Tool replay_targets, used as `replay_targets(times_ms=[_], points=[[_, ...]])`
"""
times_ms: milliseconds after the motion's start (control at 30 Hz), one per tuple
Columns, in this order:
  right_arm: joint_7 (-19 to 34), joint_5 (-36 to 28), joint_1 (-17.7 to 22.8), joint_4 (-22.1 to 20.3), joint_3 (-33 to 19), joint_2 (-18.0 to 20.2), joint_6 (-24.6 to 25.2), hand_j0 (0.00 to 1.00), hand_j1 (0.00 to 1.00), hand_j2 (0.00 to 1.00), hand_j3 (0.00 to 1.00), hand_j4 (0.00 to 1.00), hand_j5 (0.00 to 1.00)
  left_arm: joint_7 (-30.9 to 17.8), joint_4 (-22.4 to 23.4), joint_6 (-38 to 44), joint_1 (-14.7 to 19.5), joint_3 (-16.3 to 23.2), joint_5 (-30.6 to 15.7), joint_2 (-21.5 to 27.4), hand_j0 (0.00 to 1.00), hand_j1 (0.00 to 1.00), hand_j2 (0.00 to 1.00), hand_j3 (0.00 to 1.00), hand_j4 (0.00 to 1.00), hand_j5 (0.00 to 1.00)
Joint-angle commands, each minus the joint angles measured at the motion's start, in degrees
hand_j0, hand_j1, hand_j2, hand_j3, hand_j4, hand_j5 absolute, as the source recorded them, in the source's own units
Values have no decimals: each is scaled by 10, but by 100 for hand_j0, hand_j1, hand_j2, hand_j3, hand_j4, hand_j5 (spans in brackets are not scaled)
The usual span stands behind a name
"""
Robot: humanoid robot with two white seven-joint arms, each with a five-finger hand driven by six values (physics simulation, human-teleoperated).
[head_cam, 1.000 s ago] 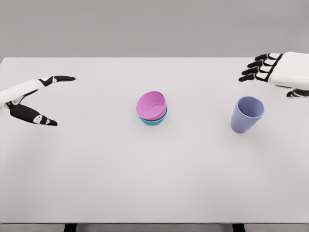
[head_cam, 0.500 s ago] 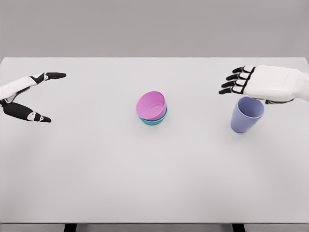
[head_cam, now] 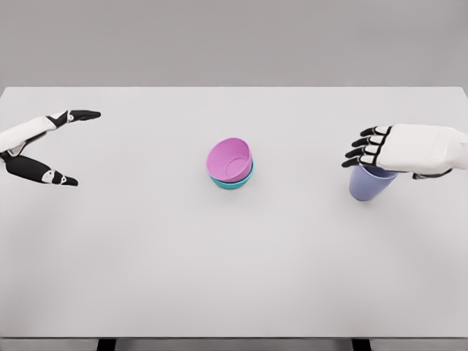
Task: Stacking bowl and cup with both arms
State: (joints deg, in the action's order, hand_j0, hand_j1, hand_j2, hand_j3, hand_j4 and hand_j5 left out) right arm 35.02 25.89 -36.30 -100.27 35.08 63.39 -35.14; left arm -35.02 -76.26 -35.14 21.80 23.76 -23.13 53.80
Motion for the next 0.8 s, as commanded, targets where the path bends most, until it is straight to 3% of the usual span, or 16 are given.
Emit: replay_targets(times_ms=[0,400,767], points=[[0,-2,0,2,4,-1,1,100,100,100,100,100,100,0,0,1,0,0,-4,1,100,100,100,100,100,100],[0,3,-12,71,6,-35,1,100,100,100,100,100,100,0,7,1,1,0,-4,0,100,100,100,100,100,100],[0,18,-34,104,51,-61,1,100,100,100,100,100,100,0,9,1,1,0,-3,-5,100,100,100,100,100,100]])
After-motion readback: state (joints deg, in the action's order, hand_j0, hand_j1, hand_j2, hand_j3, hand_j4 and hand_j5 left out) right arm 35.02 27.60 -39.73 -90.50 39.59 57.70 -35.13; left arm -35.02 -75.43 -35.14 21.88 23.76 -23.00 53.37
